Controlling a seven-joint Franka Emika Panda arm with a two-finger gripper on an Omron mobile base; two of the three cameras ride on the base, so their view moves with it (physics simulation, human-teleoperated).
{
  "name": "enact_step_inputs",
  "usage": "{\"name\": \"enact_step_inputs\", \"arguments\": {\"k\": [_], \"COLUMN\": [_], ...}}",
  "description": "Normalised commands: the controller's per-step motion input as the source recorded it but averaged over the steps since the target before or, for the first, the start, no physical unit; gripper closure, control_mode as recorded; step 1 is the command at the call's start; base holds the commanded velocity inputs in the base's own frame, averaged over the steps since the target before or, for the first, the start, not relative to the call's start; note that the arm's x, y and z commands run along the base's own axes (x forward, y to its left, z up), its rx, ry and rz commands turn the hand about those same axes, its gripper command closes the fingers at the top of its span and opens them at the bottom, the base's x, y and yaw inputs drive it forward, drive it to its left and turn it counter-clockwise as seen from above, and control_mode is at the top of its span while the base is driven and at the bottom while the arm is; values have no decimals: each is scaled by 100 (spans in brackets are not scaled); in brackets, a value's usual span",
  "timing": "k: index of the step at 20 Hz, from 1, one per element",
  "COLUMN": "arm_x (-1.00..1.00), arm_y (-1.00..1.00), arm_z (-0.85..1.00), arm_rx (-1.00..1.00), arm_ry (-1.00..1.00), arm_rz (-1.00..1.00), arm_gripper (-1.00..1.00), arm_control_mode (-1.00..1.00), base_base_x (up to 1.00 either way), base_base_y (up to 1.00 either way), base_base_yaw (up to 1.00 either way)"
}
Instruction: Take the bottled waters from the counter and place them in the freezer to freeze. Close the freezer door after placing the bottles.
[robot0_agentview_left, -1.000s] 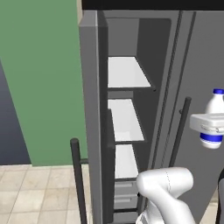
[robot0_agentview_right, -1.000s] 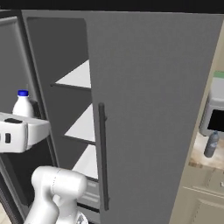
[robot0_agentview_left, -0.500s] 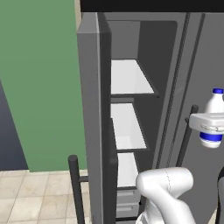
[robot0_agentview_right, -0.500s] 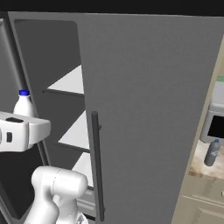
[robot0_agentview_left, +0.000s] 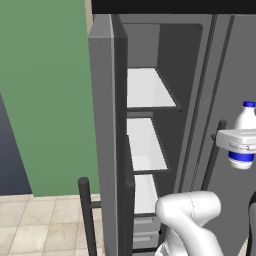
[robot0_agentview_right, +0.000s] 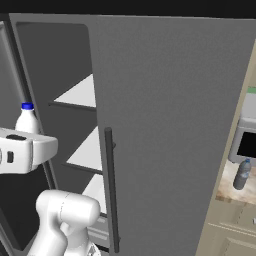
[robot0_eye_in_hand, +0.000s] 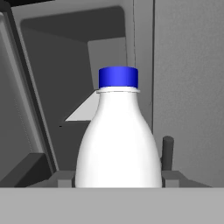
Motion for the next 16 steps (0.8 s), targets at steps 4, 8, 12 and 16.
{"name": "enact_step_inputs", "arguments": {"k": [4,8,12,16], "arm_x": [0,0,0,4], "arm_y": [0,0,30,56], "arm_z": [0,0,0,0], "arm_rx": [0,0,-5,-9], "arm_ry": [0,0,-1,-15], "arm_rz": [0,0,0,-7], "arm_gripper": [100,100,100,100], "arm_control_mode": [100,100,-100,-100], "base_base_x": [7,6,0,0], "base_base_y": [13,19,5,0], "base_base_yaw": [0,0,0,0]}}
